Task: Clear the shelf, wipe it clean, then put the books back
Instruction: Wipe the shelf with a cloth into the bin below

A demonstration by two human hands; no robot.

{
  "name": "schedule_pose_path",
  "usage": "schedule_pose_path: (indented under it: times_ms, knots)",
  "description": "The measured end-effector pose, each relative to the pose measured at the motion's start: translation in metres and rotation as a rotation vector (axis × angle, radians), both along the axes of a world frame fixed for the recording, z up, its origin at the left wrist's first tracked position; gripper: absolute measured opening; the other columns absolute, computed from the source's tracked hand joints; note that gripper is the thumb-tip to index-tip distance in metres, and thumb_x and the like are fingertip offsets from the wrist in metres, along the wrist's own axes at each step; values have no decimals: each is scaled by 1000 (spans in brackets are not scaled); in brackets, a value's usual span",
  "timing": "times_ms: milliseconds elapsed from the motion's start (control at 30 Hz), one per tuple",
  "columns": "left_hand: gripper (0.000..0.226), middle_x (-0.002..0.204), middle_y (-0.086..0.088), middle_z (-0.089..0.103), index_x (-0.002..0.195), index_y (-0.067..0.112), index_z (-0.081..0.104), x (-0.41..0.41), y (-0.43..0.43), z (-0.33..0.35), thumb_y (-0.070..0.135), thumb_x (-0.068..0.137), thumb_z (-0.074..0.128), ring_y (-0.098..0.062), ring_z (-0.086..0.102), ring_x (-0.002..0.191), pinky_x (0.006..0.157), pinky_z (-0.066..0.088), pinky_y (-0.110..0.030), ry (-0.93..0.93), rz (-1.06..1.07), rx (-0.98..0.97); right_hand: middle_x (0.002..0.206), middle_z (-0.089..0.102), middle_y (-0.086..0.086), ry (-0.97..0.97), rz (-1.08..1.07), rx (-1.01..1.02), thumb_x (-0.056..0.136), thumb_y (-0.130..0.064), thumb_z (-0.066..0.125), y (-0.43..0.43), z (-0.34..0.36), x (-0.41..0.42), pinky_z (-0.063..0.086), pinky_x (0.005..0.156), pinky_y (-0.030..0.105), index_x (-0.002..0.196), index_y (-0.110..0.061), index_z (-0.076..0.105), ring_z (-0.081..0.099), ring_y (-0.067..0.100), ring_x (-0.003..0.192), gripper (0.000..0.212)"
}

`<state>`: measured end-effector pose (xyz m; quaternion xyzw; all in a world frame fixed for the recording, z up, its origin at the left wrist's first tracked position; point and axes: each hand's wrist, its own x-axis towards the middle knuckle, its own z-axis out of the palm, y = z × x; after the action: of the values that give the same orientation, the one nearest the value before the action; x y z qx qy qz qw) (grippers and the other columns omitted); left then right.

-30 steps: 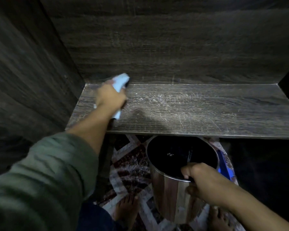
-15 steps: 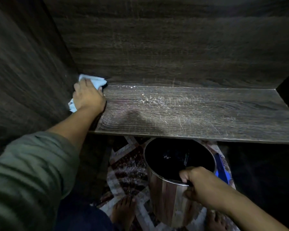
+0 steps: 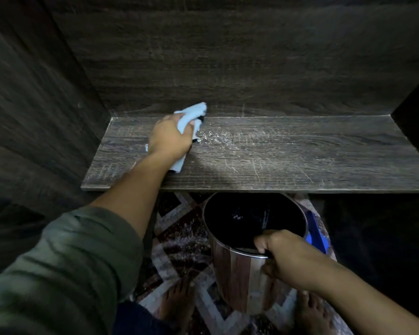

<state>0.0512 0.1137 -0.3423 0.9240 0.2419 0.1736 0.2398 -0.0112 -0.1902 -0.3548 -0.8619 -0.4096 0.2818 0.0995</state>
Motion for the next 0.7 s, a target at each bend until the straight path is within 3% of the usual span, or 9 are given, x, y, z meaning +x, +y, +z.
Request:
schedule_pose_path:
  times_ms: [100,233,300,400,533,700]
  knots:
    - [33,117,-9,66,122,19,66,1,-9,-1,34,96,51,-28,58,109,85,39,-27,-43,-182,-29,94,46,-9,-2,1,-1,82,-16,64,2,4,0,28,66,20,83,-26,41,44,7,84,26]
    - [36,118,-13,62,120,11,64,-3,5,-4,22,90,49,-34,52,107,91,35,-32,-304,41,139,93,45,-7,-12,5,1,83,-14,63,1,9,2,27,65,20,84,-25,42,42,8,83,23]
    - [36,125,-10,56,124,14,62,-6,14,-4,22,91,51,-32,47,112,94,36,-34,-276,71,202,92,45,-7,-12,-1,-2,83,-14,63,-2,9,2,27,64,21,83,-24,42,42,8,82,23]
    - [41,130,-5,52,126,18,62,0,16,-6,36,92,47,-28,47,117,96,40,-36,-126,-90,248,90,45,-8,-13,-22,2,83,-14,63,-7,7,1,29,65,22,81,-24,41,43,9,82,24]
    - [53,130,0,59,129,24,61,11,6,-3,45,87,35,-24,54,117,98,44,-39,-41,-285,151,77,37,-12,11,-43,-8,83,-15,64,-14,6,3,28,56,20,71,-26,37,42,9,79,32]
    - [48,122,7,65,118,28,69,26,-11,5,31,79,42,-14,58,113,96,44,-27,-26,-267,-131,80,43,-8,17,-67,0,82,-16,65,-20,0,5,30,56,17,76,-23,42,46,10,80,25]
